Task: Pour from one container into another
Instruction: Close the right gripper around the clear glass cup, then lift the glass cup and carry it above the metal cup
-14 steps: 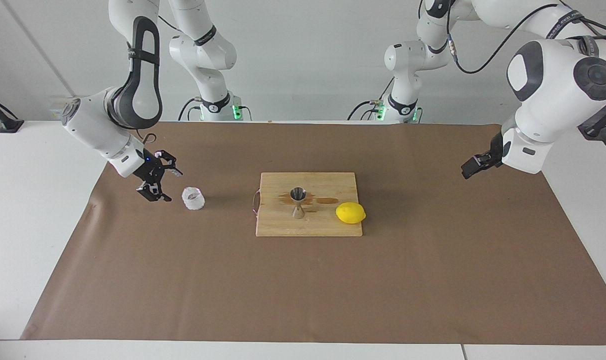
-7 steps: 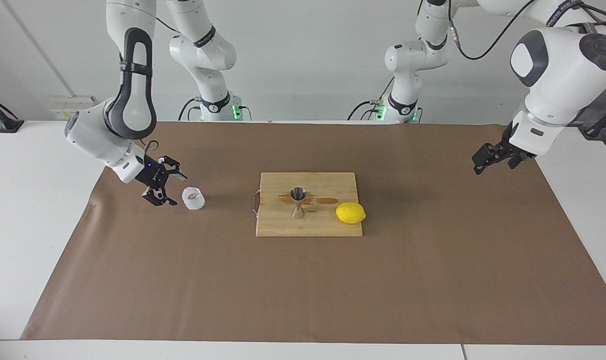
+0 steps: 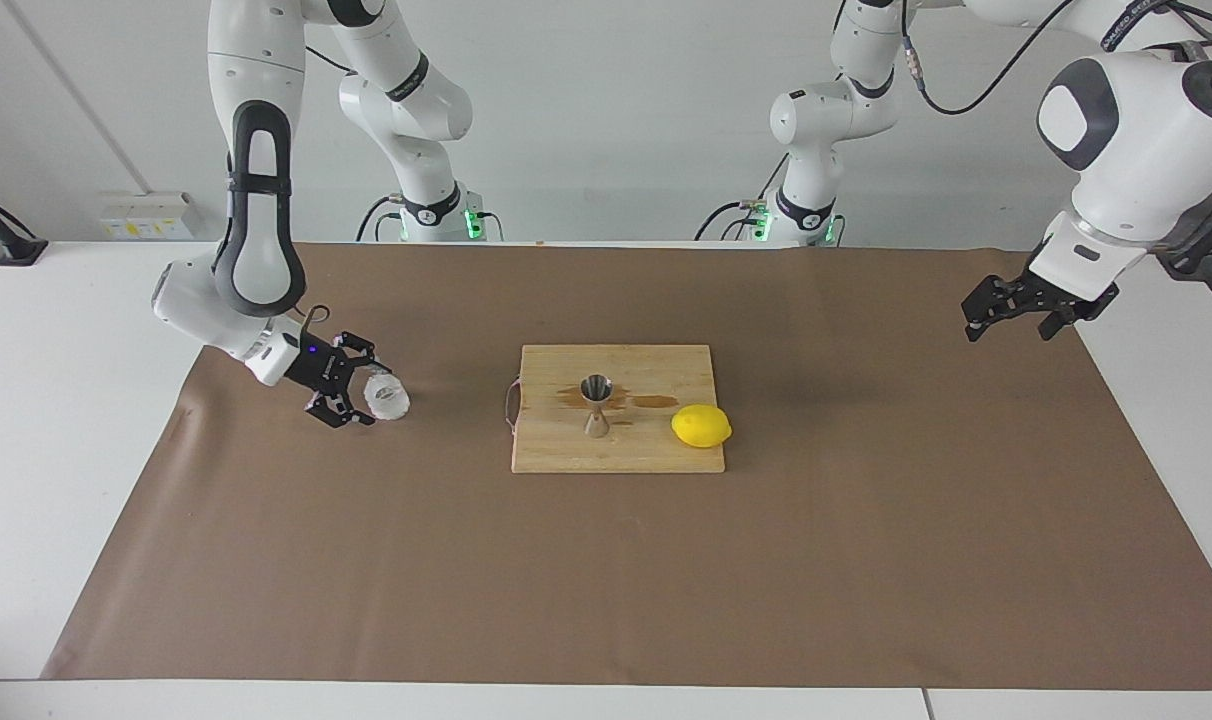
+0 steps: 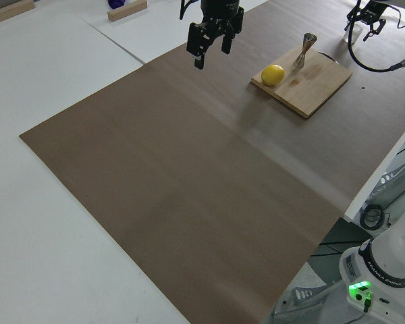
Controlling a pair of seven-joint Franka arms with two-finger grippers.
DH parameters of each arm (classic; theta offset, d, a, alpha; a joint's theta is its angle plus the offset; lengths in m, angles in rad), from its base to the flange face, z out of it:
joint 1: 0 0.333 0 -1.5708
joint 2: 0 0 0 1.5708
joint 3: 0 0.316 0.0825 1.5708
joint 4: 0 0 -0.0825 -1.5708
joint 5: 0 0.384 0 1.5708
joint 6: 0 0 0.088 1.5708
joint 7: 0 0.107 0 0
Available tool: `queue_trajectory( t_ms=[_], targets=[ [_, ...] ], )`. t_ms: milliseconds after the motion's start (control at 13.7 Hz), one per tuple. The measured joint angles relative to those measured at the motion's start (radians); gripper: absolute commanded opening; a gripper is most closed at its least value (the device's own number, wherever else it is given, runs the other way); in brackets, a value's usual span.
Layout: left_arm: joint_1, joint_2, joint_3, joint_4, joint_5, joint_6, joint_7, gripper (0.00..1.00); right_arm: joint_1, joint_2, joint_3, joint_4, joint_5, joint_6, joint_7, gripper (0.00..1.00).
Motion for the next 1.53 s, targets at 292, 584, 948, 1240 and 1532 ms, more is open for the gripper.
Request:
queue_trajectory(
  t_ms=[292,584,948,1240,1532],
  targets=[
    [0.000,-0.015,-0.004,0.000,0.000,0.000,0.016,1.00,0.008,0.006,0.004,0.000,0.012,-0.001,-0.007,1.00],
    [-0.001,-0.016,-0.004,-0.001,0.000,0.000,0.060,1.00,0.009,0.009,0.005,0.000,0.012,-0.001,-0.007,0.93],
    [-0.004,-0.033,-0.013,0.000,0.000,0.003,0.062,1.00,0.009,0.009,0.005,0.009,0.014,-0.001,-0.007,0.40],
    [-0.004,-0.044,-0.015,0.000,-0.002,-0.014,0.062,1.00,0.008,0.008,0.005,0.013,0.021,-0.002,-0.007,0.14],
    [-0.117,-0.047,0.063,-0.001,-0.007,-0.016,0.040,1.00,0.027,0.009,0.010,0.011,0.050,-0.007,-0.007,0.13]
  ],
)
